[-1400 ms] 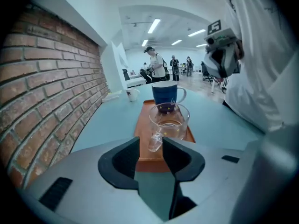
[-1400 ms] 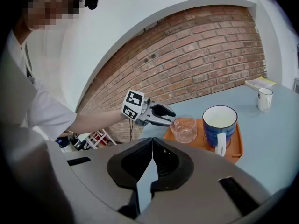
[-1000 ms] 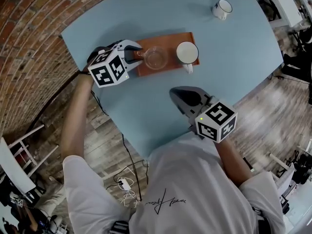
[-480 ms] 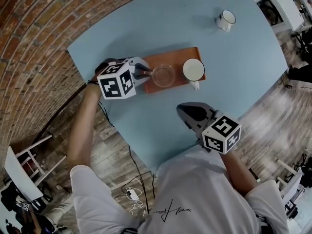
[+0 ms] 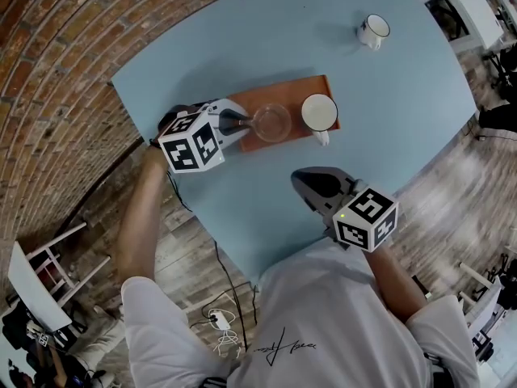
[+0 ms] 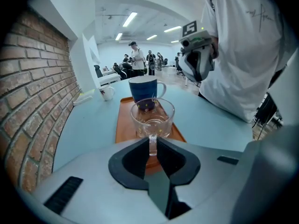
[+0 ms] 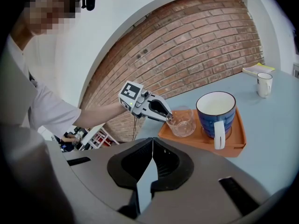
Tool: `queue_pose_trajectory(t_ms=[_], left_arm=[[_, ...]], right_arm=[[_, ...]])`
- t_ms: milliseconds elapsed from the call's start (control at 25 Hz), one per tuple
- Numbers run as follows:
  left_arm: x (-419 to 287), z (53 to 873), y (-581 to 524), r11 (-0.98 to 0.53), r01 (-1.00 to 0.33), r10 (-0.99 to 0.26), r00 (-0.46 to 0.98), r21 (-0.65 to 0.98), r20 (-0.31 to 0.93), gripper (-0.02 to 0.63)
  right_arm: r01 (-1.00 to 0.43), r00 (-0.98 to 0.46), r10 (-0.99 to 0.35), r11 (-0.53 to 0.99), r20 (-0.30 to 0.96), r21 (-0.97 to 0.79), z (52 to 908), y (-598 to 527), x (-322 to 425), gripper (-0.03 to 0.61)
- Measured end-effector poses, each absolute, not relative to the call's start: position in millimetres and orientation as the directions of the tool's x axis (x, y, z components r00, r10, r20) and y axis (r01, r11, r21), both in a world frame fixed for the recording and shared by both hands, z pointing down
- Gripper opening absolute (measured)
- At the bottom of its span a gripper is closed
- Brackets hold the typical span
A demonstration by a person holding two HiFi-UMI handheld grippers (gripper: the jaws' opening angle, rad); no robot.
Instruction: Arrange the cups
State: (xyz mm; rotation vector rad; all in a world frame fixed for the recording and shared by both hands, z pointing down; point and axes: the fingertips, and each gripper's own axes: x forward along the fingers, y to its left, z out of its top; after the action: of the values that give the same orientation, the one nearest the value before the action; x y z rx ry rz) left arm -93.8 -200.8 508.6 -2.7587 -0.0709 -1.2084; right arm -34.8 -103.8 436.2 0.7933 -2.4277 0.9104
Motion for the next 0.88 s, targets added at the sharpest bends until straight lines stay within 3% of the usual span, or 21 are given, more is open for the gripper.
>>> queue_pose_trajectory(t_ms=[440, 880], left_arm=[[-95.1, 502.4, -194.9, -0.994, -0.029, -0.091, 0.729, -0.102, 0.678, 0.051], [-101.1, 503.1, -190.4, -0.968, -0.245, -0.231, 0.757, -0.062, 0.612, 0.051]], right_arm=[[-0.632, -0.753, -0.358, 0.626, 0.553, -0.456, 432.9, -101.1, -36.1, 0.021], [-0.621, -0.762, -0.354, 0.636, 0.542, -0.458, 431.5, -98.7, -37.3, 0.023]])
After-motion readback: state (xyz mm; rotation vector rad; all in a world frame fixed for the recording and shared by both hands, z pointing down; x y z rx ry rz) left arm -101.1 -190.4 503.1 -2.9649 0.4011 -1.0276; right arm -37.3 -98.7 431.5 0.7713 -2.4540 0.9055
